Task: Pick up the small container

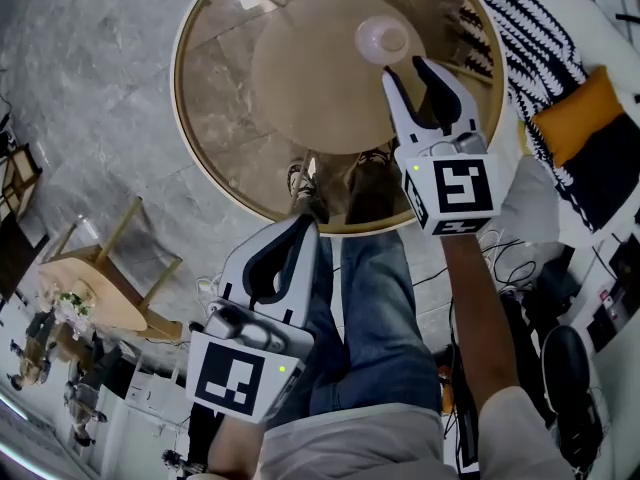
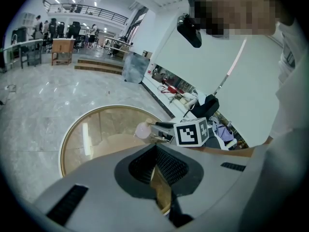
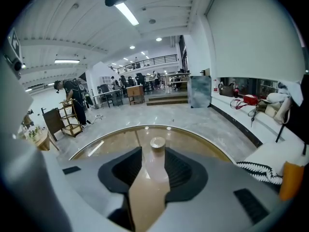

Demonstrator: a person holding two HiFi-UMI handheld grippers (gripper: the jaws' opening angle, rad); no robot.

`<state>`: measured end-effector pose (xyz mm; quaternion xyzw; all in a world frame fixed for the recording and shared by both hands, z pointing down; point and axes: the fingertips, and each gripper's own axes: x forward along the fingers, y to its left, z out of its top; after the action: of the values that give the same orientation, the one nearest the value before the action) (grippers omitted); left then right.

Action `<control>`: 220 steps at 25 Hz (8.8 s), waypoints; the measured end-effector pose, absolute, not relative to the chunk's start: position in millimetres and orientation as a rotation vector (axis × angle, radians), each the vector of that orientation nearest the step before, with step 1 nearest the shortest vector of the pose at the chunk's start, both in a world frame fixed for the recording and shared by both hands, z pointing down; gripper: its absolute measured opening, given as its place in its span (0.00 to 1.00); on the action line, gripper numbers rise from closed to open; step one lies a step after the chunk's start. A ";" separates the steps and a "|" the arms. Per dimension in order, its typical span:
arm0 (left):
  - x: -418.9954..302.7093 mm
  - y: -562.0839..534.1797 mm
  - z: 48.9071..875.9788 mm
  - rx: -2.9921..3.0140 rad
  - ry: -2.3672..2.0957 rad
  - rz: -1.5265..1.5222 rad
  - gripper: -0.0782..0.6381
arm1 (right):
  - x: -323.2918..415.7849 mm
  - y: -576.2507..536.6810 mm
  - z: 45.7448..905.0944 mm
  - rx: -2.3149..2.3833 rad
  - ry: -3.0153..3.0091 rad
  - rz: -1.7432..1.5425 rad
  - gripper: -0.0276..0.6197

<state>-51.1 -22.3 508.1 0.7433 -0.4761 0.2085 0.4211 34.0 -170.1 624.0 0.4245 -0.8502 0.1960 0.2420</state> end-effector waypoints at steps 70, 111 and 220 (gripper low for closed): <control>-70.7 -18.7 515.3 1.829 -1.194 0.539 0.12 | 22.9 -195.7 656.1 1.036 -2.240 0.452 0.27; -75.4 -10.1 482.1 1.908 -1.176 0.546 0.12 | 13.6 -160.8 615.3 1.001 -2.271 0.430 0.27; -47.5 38.4 261.8 2.192 -1.190 0.460 0.12 | 8.4 -37.9 338.7 0.771 -2.377 0.368 0.27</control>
<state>-47.5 38.4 261.8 0.8251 -0.4477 0.1732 0.2979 8.4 -37.9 338.7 0.2911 -0.8968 0.1387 0.3029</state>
